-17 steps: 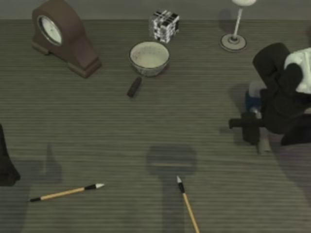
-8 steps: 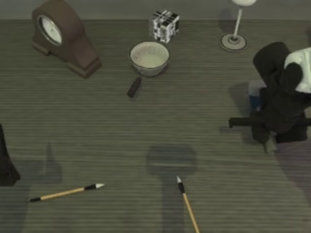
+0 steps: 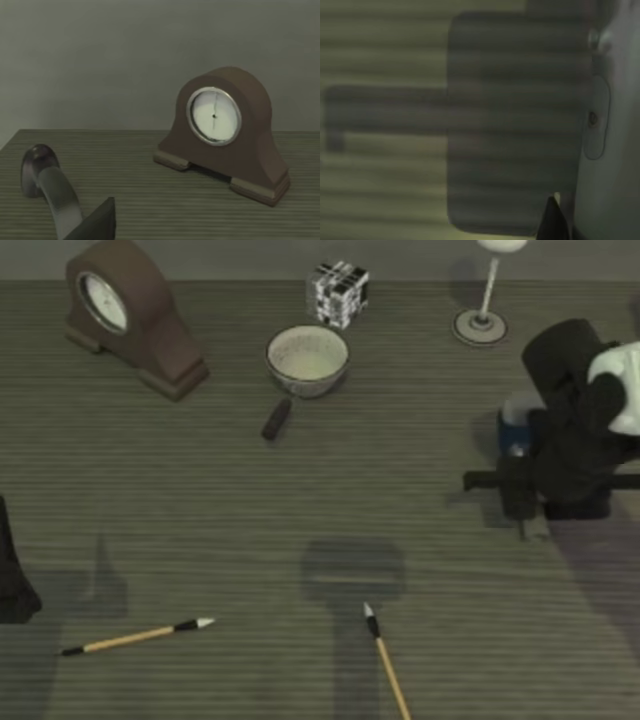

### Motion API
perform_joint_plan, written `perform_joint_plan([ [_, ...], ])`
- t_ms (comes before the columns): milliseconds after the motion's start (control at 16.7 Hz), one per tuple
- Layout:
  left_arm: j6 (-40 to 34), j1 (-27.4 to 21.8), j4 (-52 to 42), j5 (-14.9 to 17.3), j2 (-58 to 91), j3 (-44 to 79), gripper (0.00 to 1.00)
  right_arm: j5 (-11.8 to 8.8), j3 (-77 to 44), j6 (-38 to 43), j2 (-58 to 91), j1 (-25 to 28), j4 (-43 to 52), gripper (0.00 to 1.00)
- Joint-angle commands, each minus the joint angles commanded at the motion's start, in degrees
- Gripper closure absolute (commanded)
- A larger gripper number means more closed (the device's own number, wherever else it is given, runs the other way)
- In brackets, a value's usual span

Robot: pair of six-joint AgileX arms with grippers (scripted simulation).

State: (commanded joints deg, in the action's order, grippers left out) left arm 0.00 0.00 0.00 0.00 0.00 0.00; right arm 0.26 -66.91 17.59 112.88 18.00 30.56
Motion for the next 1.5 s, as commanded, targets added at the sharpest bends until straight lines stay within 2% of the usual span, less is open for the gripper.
perform_joint_plan([
  [240,0.0,0.0,0.0,0.0,0.0,0.0,0.0,-5.5,3.4,-3.0,-2.9,-0.1,-14.7,1.0],
  [720,0.0,0.0,0.0,0.0,0.0,0.0,0.0,-19.9,14.8,-11.4,-12.8,-0.7,-57.6,1.0],
  [960,0.0,0.0,0.0,0.0,0.0,0.0,0.0,-25.4,19.3,-15.0,-18.1,-1.1,-72.2,1.0],
  [1140,0.0,0.0,0.0,0.0,0.0,0.0,0.0,-27.4,21.0,-16.4,-20.6,-1.3,-76.9,1.0],
  [1500,0.0,0.0,0.0,0.0,0.0,0.0,0.0,-27.3,20.9,-16.4,-20.6,-0.8,-77.2,1.0],
])
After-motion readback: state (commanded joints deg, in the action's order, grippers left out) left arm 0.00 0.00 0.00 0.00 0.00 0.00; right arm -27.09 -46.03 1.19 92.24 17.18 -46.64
